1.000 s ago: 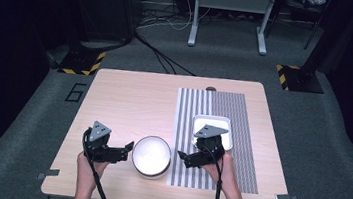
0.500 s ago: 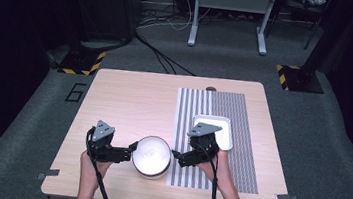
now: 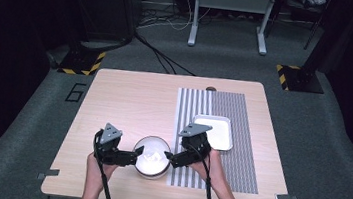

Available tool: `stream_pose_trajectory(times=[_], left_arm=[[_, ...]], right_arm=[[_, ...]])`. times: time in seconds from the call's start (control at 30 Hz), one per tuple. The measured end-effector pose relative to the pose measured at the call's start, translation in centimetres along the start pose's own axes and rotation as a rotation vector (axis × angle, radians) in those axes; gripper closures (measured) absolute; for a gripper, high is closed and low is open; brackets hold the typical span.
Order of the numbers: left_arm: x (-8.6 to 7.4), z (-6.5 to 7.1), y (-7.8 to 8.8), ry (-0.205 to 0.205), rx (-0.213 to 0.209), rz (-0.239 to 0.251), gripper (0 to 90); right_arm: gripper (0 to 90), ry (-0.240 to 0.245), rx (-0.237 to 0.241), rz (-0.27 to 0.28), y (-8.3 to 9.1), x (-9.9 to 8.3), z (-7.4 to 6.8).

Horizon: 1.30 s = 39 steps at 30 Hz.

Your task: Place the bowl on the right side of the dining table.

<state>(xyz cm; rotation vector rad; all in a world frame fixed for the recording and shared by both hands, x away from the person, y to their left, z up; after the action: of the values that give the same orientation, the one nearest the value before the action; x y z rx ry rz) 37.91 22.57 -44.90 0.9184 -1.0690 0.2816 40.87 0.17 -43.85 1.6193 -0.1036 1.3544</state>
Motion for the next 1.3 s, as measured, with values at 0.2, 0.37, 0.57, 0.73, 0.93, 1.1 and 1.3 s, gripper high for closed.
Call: stream_pose_trajectory(times=[0.2,0.37,0.57,0.73,0.93,1.1,1.3], left_arm=[[-0.8,0.3,-0.8,0.004,-0.024,-0.023,2.7],[-1.6,0.4,-1.5,0.006,-0.041,-0.044,4.1],[-2.3,0.7,-2.2,0.005,-0.055,-0.065,6.6],[-2.8,0.9,-2.8,0.0,-0.061,-0.084,9.2],[-3.6,1.0,-3.3,-0.007,-0.057,-0.106,14.9],[-3.7,1.2,-3.5,-0.03,-0.049,-0.118,18.5],[-4.0,1.3,-3.9,-0.034,-0.045,-0.132,19.9]], right_arm=[[5.6,0.007,0.012,-0.009,-1.1,-0.1,-0.7],[8.4,0.012,0.014,-0.014,-2.0,-0.3,-1.3],[11.5,0.019,0.018,-0.036,-3.0,-0.8,-1.9],[14.0,0.015,0.021,-0.054,-3.6,-1.3,-2.2],[15.3,0.018,0.015,-0.065,-4.2,-1.8,-2.2],[16.0,0.008,0.02,-0.056,-4.5,-2.0,-2.2],[17.7,0.013,0.006,-0.073,-4.9,-2.2,-2.3]])
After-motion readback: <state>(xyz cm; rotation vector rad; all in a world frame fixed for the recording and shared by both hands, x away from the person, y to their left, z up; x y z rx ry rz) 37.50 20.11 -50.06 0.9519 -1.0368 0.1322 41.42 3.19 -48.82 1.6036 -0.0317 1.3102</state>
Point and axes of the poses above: each handheld gripper's, and its own axes: y roughly backward along the jaws, x roughly out of its top, z roughly to its right, the point moved 4 cm from there along -y, roughly forward along the jaws, and after that the axes turned 11 degrees about -x, right-handed, at the moved point
